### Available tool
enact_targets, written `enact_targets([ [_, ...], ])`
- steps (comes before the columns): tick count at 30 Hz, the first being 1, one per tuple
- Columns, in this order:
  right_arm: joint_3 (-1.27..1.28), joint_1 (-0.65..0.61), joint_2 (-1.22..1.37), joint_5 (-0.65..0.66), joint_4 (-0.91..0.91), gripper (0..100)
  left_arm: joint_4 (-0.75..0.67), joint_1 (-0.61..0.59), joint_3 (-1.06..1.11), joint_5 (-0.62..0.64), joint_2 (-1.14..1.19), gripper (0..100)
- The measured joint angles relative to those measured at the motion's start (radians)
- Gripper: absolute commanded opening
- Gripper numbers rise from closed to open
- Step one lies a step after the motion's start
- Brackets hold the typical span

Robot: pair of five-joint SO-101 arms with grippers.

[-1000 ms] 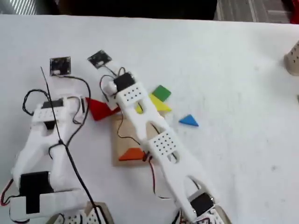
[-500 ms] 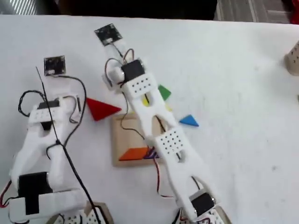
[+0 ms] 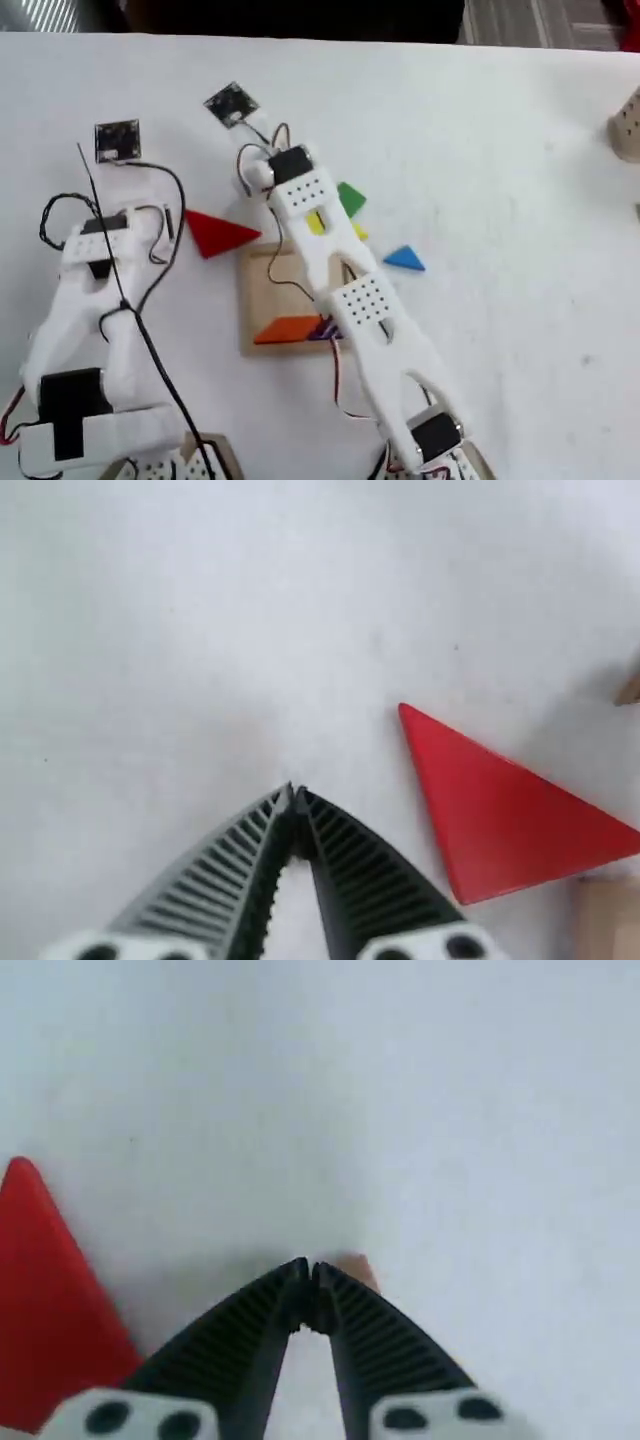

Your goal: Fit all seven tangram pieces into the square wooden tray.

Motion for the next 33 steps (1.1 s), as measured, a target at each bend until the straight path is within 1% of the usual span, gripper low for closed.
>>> enact_targets([
  [2,-0.002,0.003,0.000,0.002,0.018,1.8,0.000,0.000,0.000,0.000,0.000,2],
  [9,-0.002,0.003,-0.038,0.002,0.186,1.9,0.000,0.000,0.000,0.000,0.000,2],
  [14,-0.002,-0.029,-0.057,0.003,0.279,1.9,0.000,0.000,0.000,0.000,0.000,2],
  [18,0.003,-0.048,-0.081,0.003,0.307,1.9,0.000,0.000,0.000,0.000,0.000,2],
  [25,0.012,-0.041,-0.173,-0.068,0.318,1.9,0.000,0.000,0.000,0.000,0.000,2],
  [29,0.061,-0.043,-0.195,-0.071,0.321,1.9,-0.003,0.000,0.000,0.000,0.000,2],
  [33,0.160,-0.043,-0.264,-0.121,0.321,1.9,-0.003,0.000,0.000,0.000,0.000,2],
])
